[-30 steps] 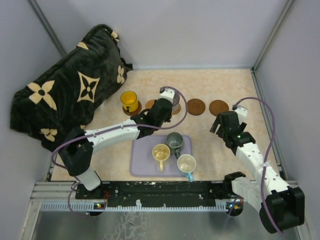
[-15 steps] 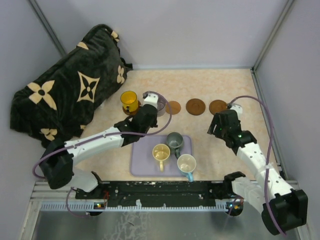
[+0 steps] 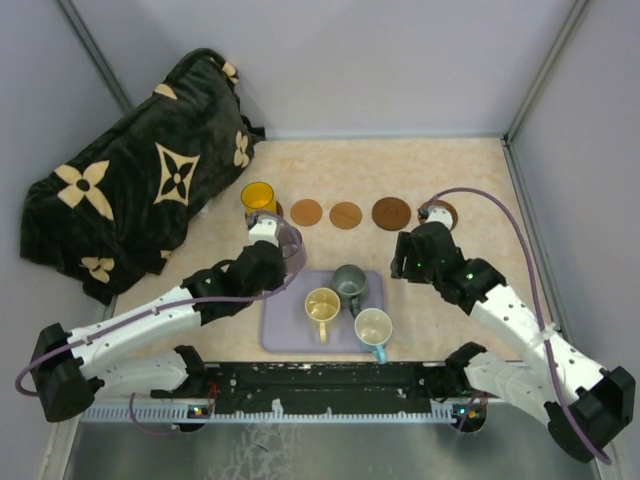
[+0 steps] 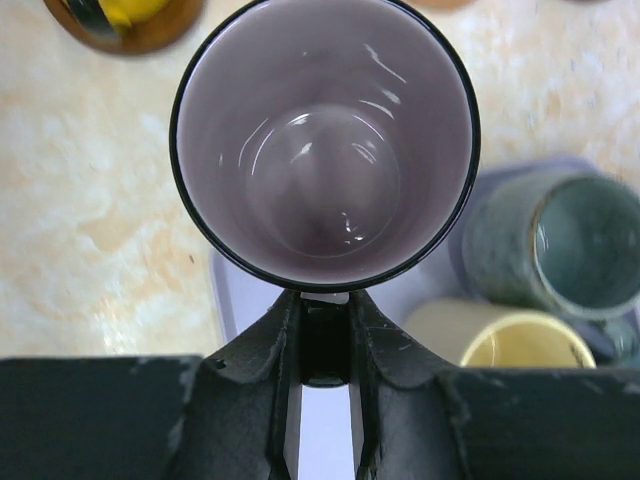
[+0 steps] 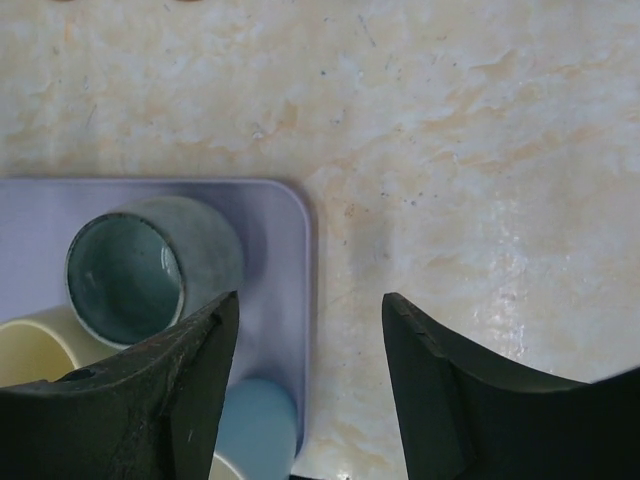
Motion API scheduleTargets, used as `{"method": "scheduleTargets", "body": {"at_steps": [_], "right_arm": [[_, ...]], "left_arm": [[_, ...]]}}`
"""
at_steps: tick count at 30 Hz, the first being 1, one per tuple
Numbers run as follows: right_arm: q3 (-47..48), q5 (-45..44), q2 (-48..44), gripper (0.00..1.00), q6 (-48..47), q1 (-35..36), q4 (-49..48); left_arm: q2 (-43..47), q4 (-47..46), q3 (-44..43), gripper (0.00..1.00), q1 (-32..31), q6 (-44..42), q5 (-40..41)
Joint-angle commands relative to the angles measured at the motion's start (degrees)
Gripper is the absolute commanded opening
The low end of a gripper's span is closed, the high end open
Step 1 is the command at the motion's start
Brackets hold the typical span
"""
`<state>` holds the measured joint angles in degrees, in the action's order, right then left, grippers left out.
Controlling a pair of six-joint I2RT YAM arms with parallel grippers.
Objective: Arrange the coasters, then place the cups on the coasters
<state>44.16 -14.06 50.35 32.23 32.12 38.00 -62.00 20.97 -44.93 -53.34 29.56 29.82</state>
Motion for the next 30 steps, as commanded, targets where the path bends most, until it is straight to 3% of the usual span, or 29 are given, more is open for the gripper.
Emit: {"method": "scheduleTargets", "body": {"at_steps": [1, 8, 15, 30], "right_arm": [[4.79, -1.21, 2.81, 0.6, 0.39, 5.4, -0.34], [6.67, -1.71, 8.44, 0.57, 1.14, 13.78, -0.58], [5.21, 2.37, 9.01, 0.53, 2.53, 16.74, -0.51], [4.9, 1.34, 15.97, 0.49, 4.8, 26.0, -0.43]], "left_arm": [[2.75, 5.69, 1.68, 0.0, -5.23, 8.37, -0.95], [1.69, 12.45, 2.88, 0.0, -13.14, 17.92, 1.25], [4.05, 13.91, 6.14, 0.0, -13.69, 21.46, 1.44], [2.37, 13.2, 9.1, 0.04, -14.39, 24.45, 1.27]]}}
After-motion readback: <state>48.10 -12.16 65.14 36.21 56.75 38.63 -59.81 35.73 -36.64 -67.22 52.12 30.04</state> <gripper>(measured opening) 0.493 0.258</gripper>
